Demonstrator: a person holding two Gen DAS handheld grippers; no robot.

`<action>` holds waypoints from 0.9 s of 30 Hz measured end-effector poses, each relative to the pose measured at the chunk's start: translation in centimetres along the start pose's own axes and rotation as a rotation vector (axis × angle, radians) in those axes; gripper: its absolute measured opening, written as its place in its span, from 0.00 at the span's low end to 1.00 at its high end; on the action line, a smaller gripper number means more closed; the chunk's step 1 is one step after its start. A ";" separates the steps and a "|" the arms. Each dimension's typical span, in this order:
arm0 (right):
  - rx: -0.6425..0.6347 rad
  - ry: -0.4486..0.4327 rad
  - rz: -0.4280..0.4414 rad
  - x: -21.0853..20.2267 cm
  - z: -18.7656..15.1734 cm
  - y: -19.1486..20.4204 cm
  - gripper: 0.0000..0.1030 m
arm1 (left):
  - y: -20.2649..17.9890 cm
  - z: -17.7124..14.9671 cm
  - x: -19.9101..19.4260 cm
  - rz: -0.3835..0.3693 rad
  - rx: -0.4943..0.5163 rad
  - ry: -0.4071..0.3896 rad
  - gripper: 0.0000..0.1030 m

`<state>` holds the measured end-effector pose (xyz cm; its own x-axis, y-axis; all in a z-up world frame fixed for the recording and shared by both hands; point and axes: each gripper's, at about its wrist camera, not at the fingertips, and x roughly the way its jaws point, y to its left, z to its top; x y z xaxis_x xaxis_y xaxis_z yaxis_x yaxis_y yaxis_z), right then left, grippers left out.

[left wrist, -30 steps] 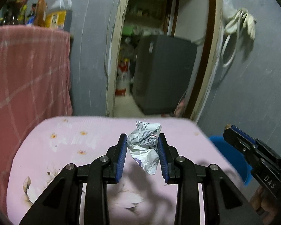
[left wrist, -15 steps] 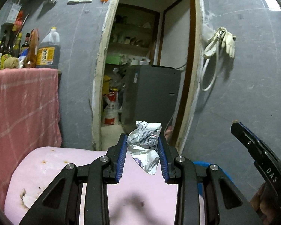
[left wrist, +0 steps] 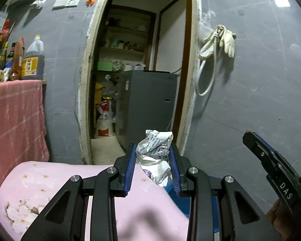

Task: Collect trash
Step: 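Lift both held items and carry them toward the blue basin, then hold both items over the blue basin and open both grippers to drop them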

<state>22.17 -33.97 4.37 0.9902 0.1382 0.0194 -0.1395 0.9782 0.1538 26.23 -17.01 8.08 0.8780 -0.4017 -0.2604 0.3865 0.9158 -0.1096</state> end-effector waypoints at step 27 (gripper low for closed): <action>0.129 0.118 -0.132 -0.6 -2.8 -8.3 0.18 | -6.1 -3.4 6.4 -0.105 -0.003 0.142 0.27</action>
<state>22.74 -41.74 0.27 0.9917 0.0351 -0.1236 0.0000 0.9620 0.2731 28.58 -25.12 3.82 0.7840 -0.4906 -0.3804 0.4728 0.8690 -0.1461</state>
